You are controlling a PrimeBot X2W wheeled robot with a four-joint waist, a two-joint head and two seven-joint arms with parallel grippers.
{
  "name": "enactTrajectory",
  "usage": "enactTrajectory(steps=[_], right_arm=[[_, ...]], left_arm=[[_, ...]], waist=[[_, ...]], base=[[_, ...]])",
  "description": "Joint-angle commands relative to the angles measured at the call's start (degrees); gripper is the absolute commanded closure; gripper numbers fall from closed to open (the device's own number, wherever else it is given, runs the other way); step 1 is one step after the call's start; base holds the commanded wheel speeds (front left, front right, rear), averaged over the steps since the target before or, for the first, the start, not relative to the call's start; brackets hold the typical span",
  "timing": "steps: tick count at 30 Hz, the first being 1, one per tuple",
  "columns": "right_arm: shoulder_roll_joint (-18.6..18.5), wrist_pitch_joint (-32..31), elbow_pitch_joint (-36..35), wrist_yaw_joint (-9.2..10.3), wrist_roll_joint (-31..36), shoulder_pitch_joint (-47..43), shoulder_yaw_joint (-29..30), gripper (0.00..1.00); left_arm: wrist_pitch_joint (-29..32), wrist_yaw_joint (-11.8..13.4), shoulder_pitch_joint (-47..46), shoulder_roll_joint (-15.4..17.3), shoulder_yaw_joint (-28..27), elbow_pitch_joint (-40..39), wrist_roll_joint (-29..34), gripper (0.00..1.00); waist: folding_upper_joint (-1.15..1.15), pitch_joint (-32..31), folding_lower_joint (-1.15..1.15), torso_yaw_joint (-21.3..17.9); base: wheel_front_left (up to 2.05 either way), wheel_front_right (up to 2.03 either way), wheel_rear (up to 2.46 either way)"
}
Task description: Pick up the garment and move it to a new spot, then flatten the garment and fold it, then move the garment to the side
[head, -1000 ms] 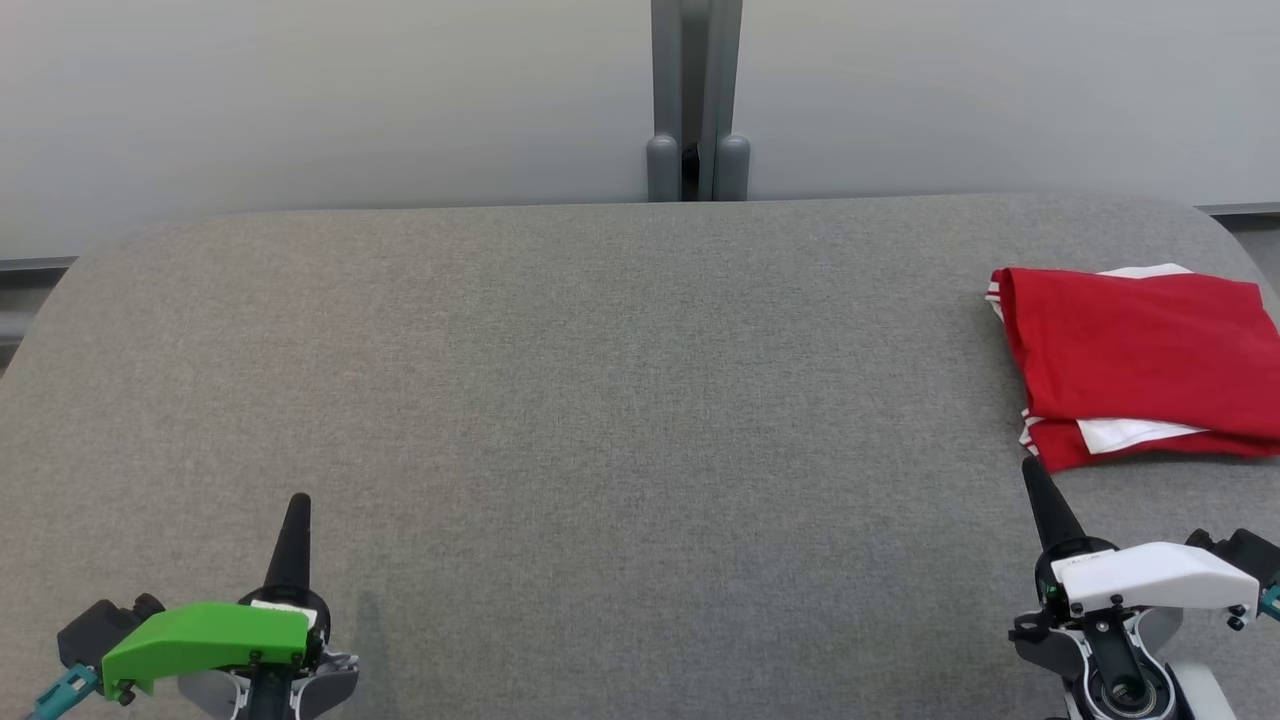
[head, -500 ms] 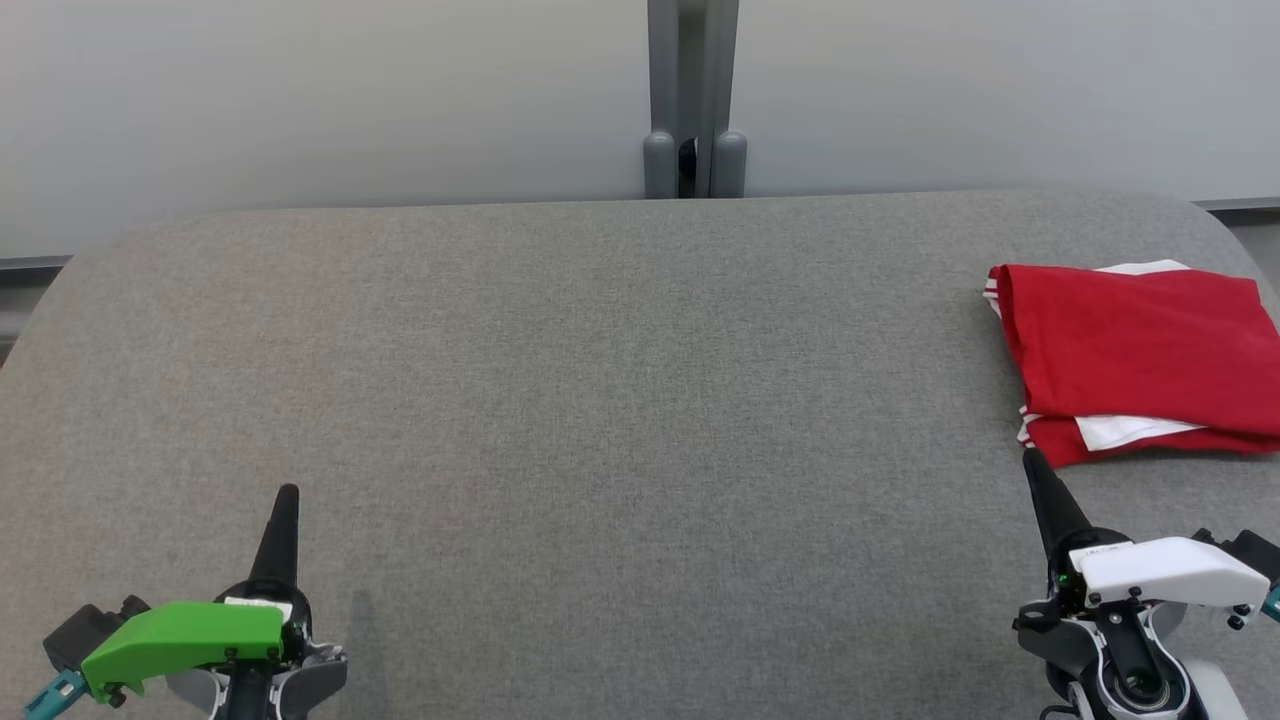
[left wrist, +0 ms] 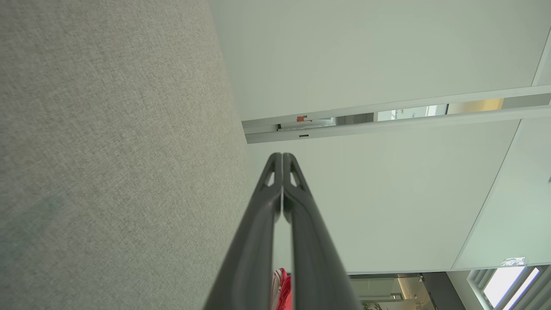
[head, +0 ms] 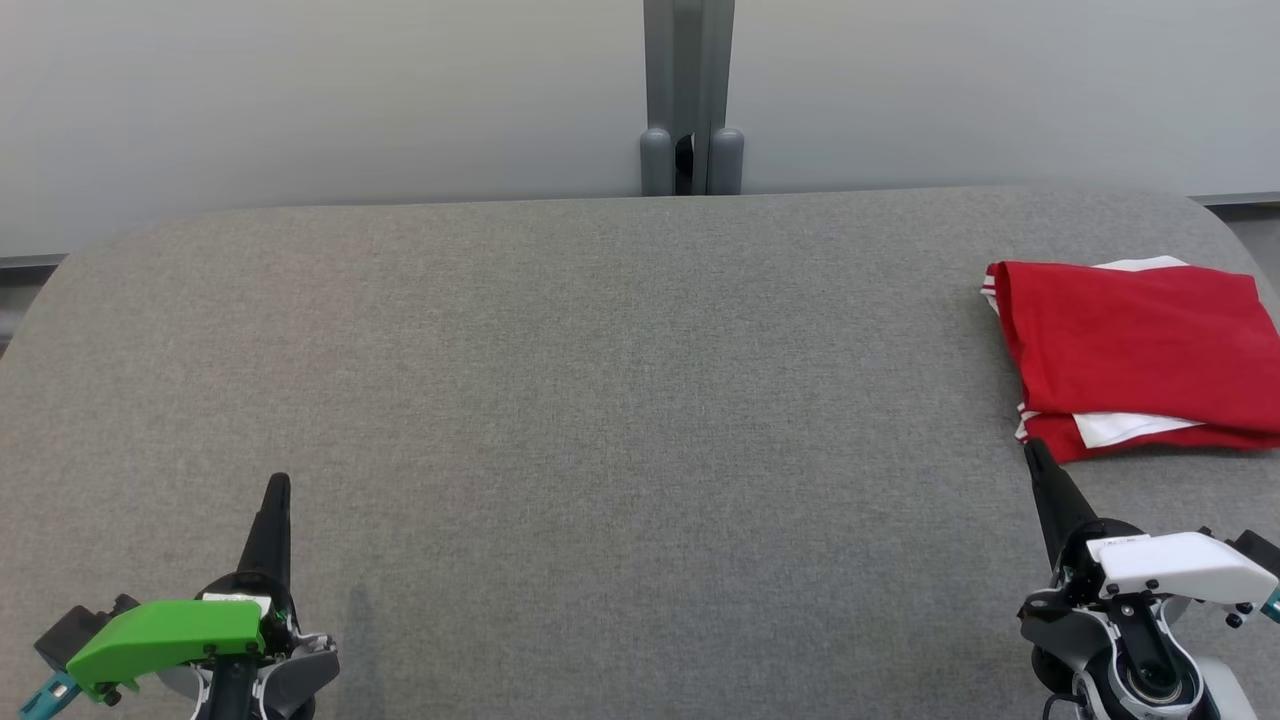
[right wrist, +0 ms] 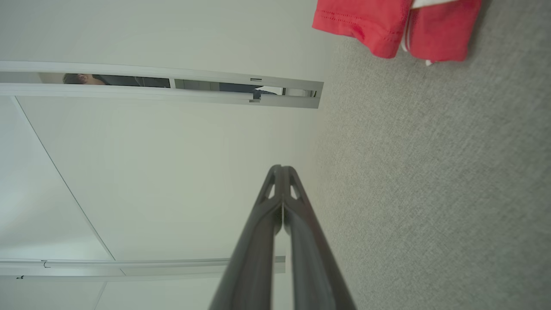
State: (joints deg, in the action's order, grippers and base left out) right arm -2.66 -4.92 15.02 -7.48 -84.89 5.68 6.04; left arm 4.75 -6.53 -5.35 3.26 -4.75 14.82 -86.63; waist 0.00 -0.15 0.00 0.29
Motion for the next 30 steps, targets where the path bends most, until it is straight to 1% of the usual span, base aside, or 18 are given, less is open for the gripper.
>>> enactTrajectory(steps=[1, 17, 30], right_arm=[[-0.3, -0.3, -0.5, -0.03, -1.4, 0.8, 0.2, 1.00], [-0.3, -1.8, -1.2, -0.02, -7.7, 0.7, 0.6, 1.00], [-0.3, -1.8, -1.2, -0.02, -7.7, 0.7, 0.6, 1.00]], left_arm=[[0.4, -0.3, -1.1, 0.0, -0.5, -0.4, -1.1, 1.00], [2.0, -1.2, -1.2, -0.4, -2.1, -0.9, -5.9, 1.00], [2.0, -1.2, -1.2, -0.4, -2.0, -0.8, -5.8, 1.00]], waist=[[0.00, 0.0, 0.00, 0.0], [0.00, 0.3, 0.00, -0.3], [0.00, 0.3, 0.00, -0.3]], base=[[0.00, 0.00, 0.00], [0.00, 0.00, 0.00], [0.00, 0.00, 0.00]])
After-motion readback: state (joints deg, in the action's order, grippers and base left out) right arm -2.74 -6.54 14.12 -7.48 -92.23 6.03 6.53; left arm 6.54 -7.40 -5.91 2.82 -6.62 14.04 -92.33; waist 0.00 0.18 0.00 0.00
